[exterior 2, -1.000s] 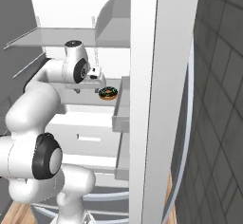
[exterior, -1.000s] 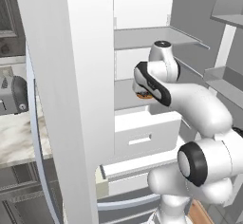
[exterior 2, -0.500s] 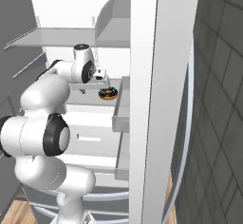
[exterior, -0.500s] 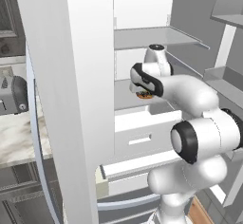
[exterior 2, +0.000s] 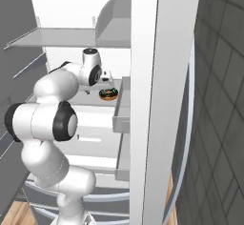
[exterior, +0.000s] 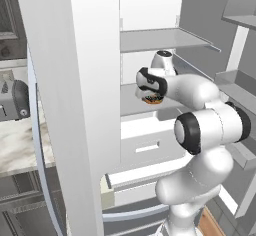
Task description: Take the cake and donut from the fridge and place them on the empty tray on the dining counter.
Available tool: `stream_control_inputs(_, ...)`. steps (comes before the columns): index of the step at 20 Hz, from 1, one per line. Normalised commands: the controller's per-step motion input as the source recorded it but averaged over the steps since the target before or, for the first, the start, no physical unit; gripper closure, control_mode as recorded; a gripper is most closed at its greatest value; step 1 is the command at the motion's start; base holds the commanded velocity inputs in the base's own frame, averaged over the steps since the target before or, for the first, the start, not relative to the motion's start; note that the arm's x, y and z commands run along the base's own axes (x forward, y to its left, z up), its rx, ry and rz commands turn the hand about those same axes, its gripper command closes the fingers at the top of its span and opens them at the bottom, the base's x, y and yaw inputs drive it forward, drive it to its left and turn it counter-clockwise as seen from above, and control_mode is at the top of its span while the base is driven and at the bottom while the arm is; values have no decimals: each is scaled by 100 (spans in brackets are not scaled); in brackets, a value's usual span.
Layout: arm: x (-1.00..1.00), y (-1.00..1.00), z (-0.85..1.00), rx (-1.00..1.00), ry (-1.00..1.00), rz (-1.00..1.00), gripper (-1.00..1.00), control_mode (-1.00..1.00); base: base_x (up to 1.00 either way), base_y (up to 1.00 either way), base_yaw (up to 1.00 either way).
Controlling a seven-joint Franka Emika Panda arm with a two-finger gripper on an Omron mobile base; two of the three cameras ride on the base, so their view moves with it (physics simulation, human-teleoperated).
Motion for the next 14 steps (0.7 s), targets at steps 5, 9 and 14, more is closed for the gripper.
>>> stream_control_inputs(5, 50, 0, -8, 1, -2, 7, -100, -100, 0, 0, 0)
stream_control_inputs(9, 49, 0, -24, 0, 0, 6, -100, -100, 0, 0, 0)
stream_control_inputs(14, 55, 0, -29, 0, 0, 5, -100, -100, 0, 0, 0)
